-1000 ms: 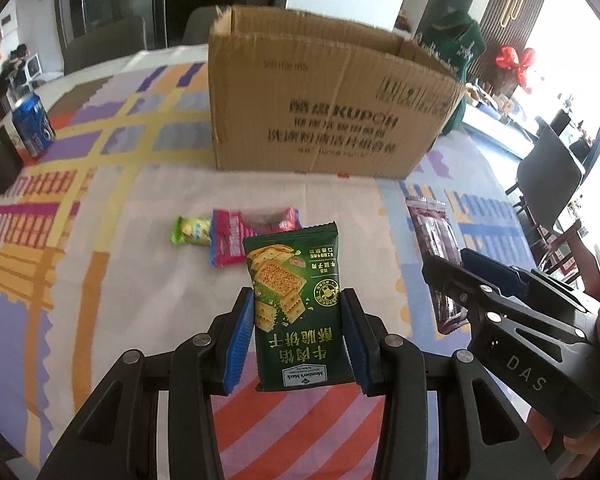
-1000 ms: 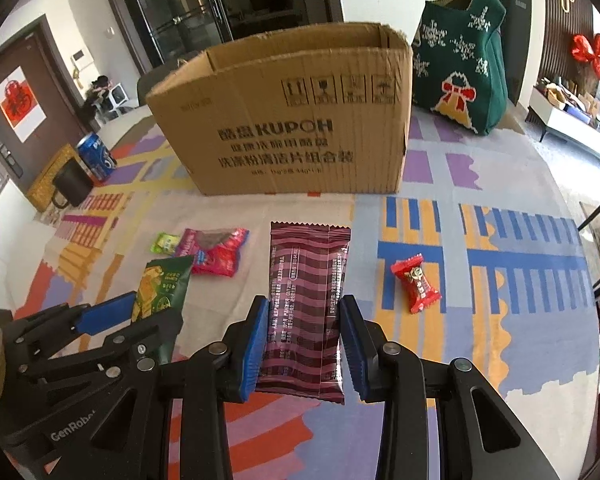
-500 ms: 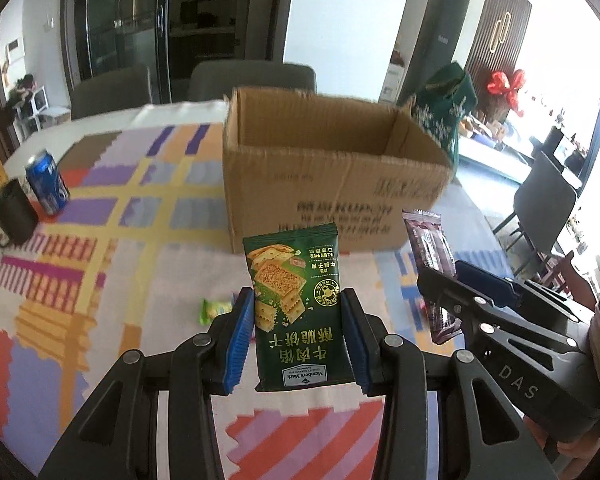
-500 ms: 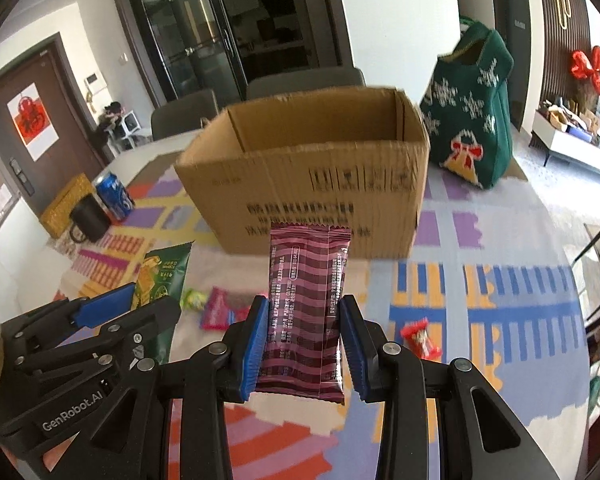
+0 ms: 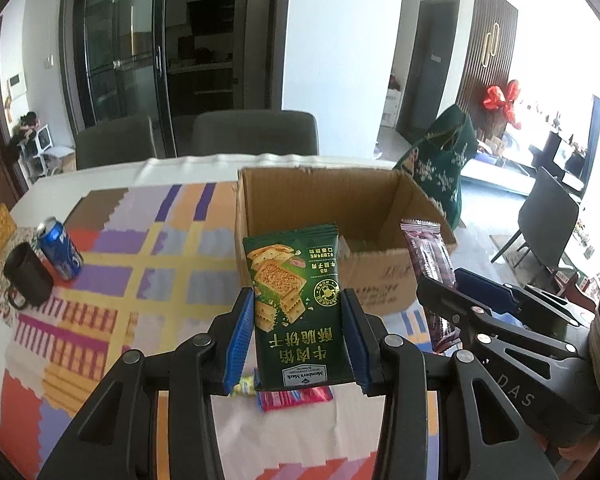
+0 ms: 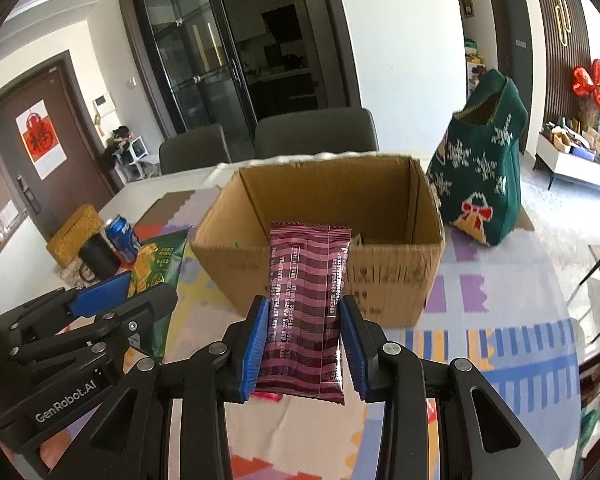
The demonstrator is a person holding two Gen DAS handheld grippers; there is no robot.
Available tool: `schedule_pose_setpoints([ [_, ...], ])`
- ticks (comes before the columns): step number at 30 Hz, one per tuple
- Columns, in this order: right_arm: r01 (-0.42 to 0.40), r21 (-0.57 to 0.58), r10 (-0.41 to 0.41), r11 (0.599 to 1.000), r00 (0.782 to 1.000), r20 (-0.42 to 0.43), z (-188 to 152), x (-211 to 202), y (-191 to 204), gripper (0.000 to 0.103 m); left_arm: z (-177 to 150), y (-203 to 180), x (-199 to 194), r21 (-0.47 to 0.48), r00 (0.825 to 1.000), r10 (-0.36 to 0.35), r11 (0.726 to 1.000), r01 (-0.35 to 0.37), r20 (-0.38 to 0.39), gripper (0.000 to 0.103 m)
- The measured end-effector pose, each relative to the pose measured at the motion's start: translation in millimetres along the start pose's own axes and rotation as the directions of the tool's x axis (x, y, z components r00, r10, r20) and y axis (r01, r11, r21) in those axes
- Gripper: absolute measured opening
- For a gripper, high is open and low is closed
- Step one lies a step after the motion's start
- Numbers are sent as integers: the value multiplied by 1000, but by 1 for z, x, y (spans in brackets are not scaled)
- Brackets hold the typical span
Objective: Organize snacks
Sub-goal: 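Carry both snacks over the cardboard box and open both tools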
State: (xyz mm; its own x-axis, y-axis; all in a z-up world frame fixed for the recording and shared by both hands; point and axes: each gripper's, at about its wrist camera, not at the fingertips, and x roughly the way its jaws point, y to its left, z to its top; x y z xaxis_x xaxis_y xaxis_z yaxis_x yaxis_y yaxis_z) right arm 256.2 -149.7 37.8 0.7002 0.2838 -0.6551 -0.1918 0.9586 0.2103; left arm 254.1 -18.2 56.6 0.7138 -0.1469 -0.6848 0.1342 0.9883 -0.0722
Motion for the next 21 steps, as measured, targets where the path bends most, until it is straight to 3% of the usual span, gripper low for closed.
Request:
schedule_pose_setpoints([
  [13, 25, -20, -24, 999, 998, 54, 52, 11, -1, 37, 47, 7, 15, 17, 999, 14, 1000, -14, 38, 42],
  [21, 34, -19, -33, 999, 999, 38, 74, 35, -7, 37, 69, 8, 42, 38, 1000, 1, 999, -2, 25, 42],
])
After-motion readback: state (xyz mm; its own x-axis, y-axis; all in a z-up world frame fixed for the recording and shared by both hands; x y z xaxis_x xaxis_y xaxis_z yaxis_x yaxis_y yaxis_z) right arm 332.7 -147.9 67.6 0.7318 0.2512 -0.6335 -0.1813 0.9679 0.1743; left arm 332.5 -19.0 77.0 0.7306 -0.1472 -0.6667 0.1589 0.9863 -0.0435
